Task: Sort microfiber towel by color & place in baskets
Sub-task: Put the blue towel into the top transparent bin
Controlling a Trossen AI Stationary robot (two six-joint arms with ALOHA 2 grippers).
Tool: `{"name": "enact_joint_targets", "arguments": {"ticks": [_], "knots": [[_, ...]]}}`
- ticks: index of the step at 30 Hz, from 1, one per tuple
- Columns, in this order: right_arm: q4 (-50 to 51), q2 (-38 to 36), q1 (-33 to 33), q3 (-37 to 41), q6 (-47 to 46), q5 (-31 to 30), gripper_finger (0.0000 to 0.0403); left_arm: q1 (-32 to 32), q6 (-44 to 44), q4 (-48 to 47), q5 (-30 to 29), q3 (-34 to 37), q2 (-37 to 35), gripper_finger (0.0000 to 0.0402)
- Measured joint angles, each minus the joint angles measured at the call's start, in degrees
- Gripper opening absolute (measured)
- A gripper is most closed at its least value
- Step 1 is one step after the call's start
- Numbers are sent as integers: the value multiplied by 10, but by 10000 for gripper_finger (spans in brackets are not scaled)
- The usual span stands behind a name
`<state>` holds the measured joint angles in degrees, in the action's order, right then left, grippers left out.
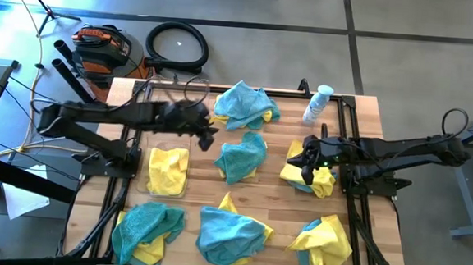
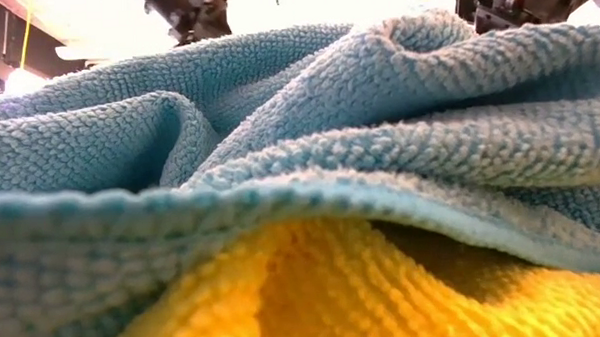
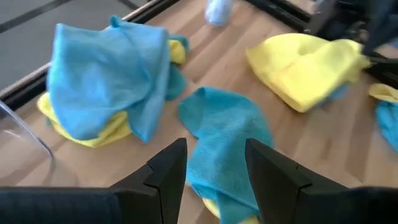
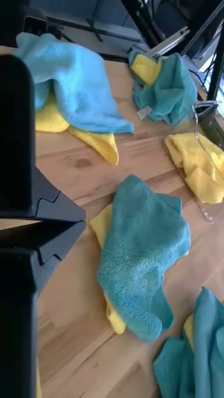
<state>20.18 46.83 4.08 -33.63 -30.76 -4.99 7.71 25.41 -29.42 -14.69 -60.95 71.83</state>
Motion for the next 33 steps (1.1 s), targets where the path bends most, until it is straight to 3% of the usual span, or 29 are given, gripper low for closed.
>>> {"name": "enact_joint_targets", "arguments": {"ticks": [7,17,24,33], "knots": [[1,0,-1,0,-10,-19,0,83,-17,-95,3,-158,141,154],[1,0,-1,0,-84,-58,0,177,-110,-93,10,-333,335,154],[1,0,-1,0,-93,-117,0,211,-111,-100,58,-386,437,154],[1,0,-1,0,-80,-122,0,224,-60,-99,67,-405,509,154]]}}
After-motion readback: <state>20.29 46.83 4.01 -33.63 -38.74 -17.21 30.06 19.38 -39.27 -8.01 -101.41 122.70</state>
